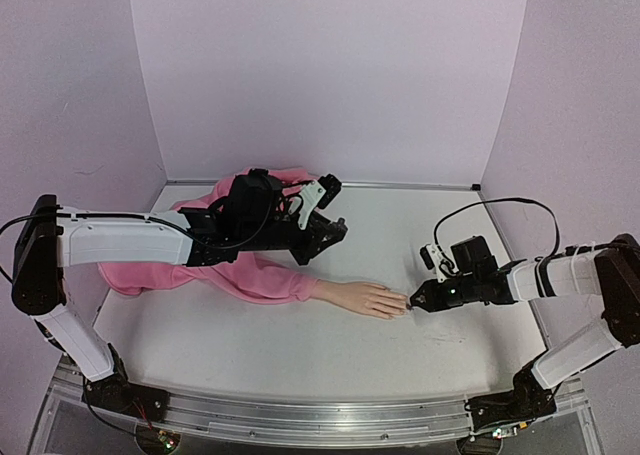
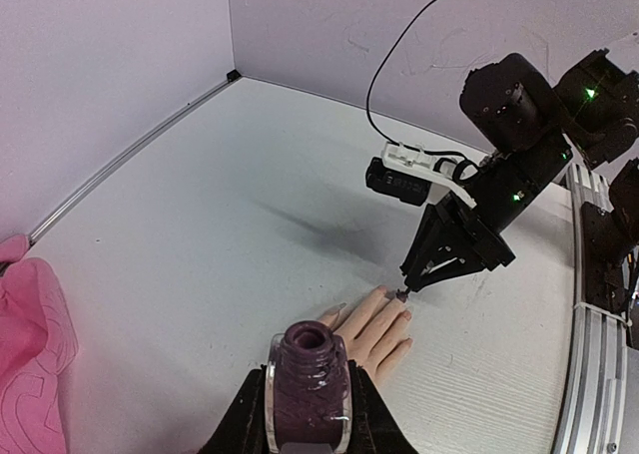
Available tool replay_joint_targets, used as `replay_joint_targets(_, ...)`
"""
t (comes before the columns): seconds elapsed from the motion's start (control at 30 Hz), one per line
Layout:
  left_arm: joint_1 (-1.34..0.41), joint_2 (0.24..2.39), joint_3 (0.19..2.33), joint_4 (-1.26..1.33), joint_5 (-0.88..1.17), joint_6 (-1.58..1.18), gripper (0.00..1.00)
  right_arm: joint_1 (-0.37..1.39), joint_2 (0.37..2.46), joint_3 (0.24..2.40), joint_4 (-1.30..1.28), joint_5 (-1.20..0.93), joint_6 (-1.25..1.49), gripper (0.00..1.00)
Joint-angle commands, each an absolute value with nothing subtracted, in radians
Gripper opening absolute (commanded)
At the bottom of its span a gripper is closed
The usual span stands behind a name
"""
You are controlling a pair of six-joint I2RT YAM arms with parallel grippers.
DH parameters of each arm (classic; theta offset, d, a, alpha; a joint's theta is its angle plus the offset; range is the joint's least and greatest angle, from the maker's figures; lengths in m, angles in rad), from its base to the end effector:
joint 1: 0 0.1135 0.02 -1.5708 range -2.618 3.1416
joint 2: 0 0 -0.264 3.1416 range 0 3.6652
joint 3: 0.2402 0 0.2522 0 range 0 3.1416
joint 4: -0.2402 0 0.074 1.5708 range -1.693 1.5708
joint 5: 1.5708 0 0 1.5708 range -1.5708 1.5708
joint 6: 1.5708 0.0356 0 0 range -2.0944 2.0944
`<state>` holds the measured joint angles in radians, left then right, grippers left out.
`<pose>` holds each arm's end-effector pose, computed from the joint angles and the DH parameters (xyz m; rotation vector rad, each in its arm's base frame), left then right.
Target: Paint the nails
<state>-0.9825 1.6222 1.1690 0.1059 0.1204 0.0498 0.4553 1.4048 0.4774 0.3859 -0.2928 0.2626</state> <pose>0.2089 -0.3209 0.2866 1.0527 1.6850 -0.7330 0.2325 0.1253 0.1582 -0.3883 2.1397 0.7297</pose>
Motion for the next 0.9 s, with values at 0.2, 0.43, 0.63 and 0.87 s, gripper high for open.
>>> replay_joint_targets(0.2, -0.979, 1.586, 1.191, 0.161, 0.12, 0.043, 0.0, 0.463, 1.402, 0.5, 0.367, -0.245, 0.269, 0.0)
replay_joint_targets(0.43, -0.978, 1.585, 1.192, 0.161, 0.12, 0.043, 0.0, 0.462, 1.403, 0.501, 0.361, -0.227, 0.276, 0.0)
replay_joint_targets(0.63, -0.978, 1.585, 1.191, 0.161, 0.12, 0.043, 0.0, 0.462, 1.404, 0.502, 0.359, -0.221, 0.277, 0.0)
replay_joint_targets(0.87, -0.978, 1.579, 1.186, 0.161, 0.117, 0.044, 0.0, 0.463, 1.399, 0.501, 0.353, -0.214, 0.281, 0.0)
